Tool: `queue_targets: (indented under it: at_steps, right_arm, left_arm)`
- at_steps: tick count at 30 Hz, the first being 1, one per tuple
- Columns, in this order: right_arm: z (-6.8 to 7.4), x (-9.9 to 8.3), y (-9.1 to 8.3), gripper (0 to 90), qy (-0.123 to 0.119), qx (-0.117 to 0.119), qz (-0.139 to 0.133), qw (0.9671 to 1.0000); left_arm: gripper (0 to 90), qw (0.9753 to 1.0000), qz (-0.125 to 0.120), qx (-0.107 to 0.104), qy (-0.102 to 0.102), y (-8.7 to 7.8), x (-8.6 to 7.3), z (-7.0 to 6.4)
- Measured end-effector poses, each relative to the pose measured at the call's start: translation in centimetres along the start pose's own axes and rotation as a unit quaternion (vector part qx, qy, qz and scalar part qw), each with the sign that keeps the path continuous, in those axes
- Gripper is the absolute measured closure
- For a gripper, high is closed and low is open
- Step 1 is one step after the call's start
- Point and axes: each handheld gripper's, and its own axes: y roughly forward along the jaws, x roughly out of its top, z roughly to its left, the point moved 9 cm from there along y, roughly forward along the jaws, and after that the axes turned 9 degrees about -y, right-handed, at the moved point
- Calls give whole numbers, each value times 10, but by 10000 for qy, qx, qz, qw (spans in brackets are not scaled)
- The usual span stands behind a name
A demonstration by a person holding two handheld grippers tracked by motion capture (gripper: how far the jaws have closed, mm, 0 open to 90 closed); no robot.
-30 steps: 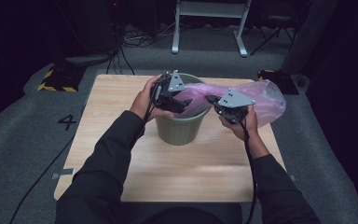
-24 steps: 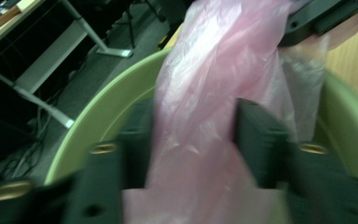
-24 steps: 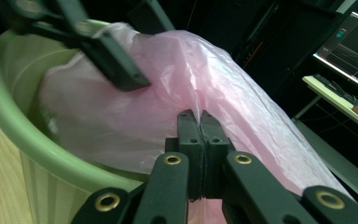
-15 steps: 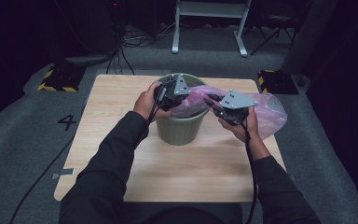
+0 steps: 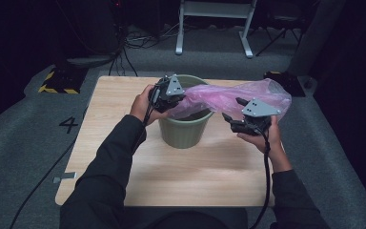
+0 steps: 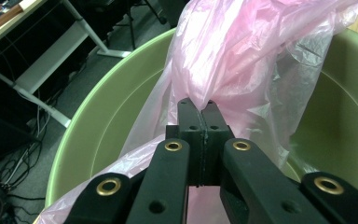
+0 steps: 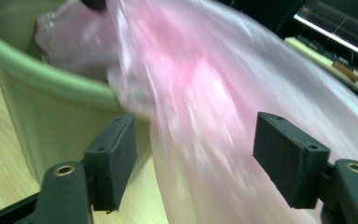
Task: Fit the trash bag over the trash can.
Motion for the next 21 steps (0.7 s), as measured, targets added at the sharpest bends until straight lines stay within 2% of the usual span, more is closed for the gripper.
queue_targets:
  at_steps: [4,7,8,10,12,15,16,21]
  right_arm:
    - [0,-16,3,283,21,80,96,9999]
    - [-2,-25,9,298,-154,-207,314,9992]
    - [-3,-27,11,344,-228,-364,326,9985]
    - [-6,-29,16,361,-426,-769,386,9954]
    - [-7,-29,20,468,-596,-1061,308,9921]
    - [-5,-29,24,603,-578,-1089,163,9922]
    - [-5,-29,26,618,-551,-1060,130,9927]
    - [-4,-25,26,836,-475,-882,-122,9949]
  left_arm:
    - [899,9999,-42,-114,1,-3,-2,1]
    - [899,9997,-105,-210,-28,-5,-4,1]
    - [899,9996,-125,-237,-62,-6,-5,0]
    - [899,9993,-134,-325,-98,-7,-8,0]
    - [899,9992,-128,-358,-81,-7,-10,-1]
    - [899,9989,-170,-420,-111,-8,-13,-3]
    - [898,9988,-189,-430,-136,-9,-14,-3]
    - [870,9986,-238,-439,-190,-10,-17,-6]
